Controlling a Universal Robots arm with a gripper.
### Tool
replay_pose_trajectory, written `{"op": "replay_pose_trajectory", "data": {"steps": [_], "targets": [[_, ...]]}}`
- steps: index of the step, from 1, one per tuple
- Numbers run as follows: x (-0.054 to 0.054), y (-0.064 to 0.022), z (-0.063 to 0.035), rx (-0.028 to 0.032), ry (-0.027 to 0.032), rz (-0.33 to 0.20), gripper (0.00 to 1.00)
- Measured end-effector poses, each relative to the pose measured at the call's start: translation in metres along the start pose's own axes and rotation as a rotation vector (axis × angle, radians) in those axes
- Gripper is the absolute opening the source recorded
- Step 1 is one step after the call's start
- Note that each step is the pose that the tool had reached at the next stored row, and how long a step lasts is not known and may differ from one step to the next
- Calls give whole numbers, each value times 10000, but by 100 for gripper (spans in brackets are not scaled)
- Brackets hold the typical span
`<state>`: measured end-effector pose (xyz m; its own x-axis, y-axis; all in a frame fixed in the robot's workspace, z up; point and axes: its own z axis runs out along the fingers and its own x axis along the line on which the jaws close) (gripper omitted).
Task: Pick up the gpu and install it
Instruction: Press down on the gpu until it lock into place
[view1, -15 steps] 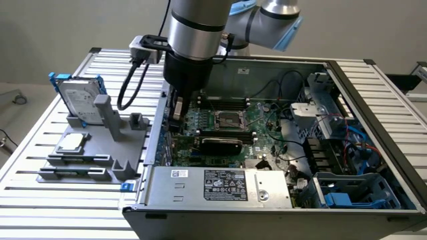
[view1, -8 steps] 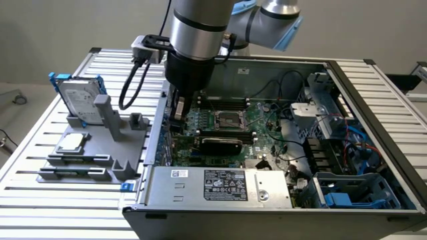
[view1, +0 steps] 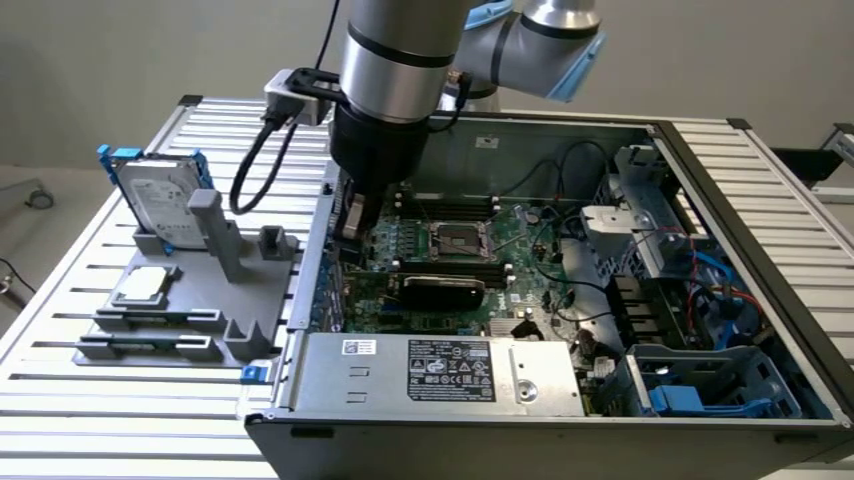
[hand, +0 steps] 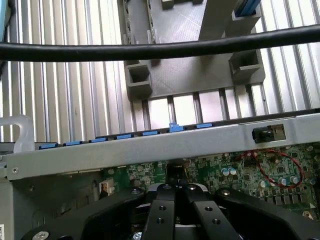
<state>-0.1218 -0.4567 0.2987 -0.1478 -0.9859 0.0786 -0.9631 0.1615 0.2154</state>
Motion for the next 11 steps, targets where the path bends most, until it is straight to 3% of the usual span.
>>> {"op": "replay_pose_trajectory", "data": {"steps": [6, 11], "targets": [[4, -3, 7, -55, -102, 497, 11], [54, -20, -10, -227, -53, 653, 11]]}}
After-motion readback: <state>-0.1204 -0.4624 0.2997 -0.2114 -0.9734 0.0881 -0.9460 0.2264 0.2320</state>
